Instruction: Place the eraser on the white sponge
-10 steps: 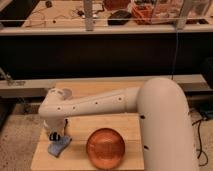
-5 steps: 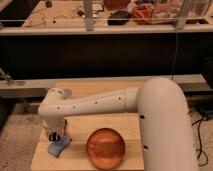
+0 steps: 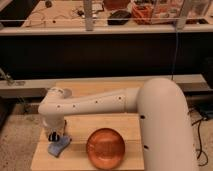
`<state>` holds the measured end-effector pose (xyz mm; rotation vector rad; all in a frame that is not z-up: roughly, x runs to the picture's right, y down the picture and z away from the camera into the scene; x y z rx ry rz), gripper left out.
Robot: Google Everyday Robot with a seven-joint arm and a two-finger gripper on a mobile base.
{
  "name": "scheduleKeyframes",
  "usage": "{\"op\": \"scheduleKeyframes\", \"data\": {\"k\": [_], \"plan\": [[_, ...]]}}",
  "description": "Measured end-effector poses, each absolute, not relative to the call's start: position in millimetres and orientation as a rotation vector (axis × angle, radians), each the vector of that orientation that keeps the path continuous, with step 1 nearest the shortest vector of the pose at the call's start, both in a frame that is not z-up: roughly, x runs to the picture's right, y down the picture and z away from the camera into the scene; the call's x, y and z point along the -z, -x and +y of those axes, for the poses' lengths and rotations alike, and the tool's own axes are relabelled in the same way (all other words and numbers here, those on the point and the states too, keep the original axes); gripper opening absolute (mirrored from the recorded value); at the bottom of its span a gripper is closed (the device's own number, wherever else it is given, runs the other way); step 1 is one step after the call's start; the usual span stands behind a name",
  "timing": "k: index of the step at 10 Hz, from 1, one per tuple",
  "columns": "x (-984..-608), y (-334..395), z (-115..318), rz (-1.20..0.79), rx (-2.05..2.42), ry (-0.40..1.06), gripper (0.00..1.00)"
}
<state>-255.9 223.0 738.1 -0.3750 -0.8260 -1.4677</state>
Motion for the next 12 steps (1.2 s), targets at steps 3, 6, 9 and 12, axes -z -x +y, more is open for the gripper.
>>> {"op": "scheduleKeyframes", "data": {"k": [3,6,9,12], "plan": [[-737.2,255.8,222.6,-0.839,1.464,0.375,0.4],[-736.2,256.2,222.0,-0.85,1.462,0.374,0.43],[-735.9,255.5,222.3,-0.861,1.458,0.373,0.44],[-735.1,255.5,222.5,-0.87,1.456,0.372,0.51]]}}
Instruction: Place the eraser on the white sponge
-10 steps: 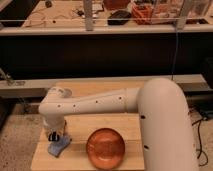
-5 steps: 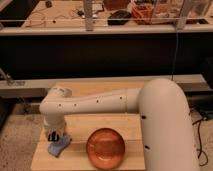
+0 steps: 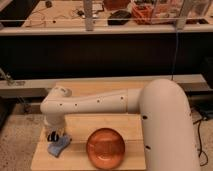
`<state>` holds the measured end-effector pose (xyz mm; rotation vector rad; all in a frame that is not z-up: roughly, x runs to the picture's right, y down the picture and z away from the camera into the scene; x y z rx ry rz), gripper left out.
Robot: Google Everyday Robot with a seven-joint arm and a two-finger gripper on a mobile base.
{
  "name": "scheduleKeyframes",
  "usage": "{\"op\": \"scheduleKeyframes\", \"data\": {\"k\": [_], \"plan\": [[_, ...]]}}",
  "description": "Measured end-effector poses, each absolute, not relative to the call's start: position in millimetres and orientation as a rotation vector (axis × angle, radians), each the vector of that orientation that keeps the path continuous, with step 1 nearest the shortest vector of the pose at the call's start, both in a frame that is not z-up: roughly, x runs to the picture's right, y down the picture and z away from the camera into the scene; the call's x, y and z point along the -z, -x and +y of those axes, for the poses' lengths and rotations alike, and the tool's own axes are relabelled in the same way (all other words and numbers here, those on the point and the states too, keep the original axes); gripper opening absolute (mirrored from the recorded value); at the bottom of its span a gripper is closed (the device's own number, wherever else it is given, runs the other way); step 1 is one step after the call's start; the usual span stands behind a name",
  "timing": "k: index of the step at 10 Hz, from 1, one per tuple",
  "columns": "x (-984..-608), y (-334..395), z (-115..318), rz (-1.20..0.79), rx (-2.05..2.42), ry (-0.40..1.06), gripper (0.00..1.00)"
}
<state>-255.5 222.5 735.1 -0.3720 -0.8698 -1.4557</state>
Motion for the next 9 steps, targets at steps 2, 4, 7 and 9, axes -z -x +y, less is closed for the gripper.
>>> {"op": "scheduleKeyframes", "data": {"k": [2,4,7,9], "plan": [[-734.9,254.4,222.7,-0.875,1.451,0.37,0.53],[-734.1,254.8,222.6,-0.88,1.449,0.37,0.57],[-733.9,254.7,223.8,-0.885,1.446,0.376,0.5],[-732.9,255.3,223.0,-0.889,1.445,0.372,0.56]]}}
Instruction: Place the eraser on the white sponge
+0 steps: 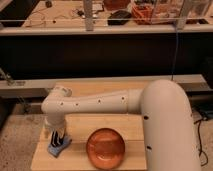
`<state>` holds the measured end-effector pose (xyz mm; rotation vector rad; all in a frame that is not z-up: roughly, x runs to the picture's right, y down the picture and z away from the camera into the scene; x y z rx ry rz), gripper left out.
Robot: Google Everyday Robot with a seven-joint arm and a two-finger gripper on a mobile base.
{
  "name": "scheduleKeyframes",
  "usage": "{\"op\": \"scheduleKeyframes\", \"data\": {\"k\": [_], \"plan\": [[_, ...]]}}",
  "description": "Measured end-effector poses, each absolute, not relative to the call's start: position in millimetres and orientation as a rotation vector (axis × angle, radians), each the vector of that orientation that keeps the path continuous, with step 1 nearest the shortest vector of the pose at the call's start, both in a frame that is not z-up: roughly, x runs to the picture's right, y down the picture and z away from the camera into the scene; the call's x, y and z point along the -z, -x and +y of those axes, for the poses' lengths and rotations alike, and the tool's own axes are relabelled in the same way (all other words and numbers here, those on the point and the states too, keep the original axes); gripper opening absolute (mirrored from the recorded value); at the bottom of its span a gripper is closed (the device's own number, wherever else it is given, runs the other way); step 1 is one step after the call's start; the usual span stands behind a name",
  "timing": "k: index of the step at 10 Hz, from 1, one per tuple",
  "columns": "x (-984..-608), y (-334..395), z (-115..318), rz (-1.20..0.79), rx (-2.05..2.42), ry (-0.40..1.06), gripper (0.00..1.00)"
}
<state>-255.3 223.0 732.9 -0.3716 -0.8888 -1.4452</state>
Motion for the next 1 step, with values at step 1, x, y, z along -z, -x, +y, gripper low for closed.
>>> {"op": "scheduleKeyframes", "data": {"k": [1], "plan": [[-732.3,256.5,223.1,-0.891,1.445,0.369,0.54]]}}
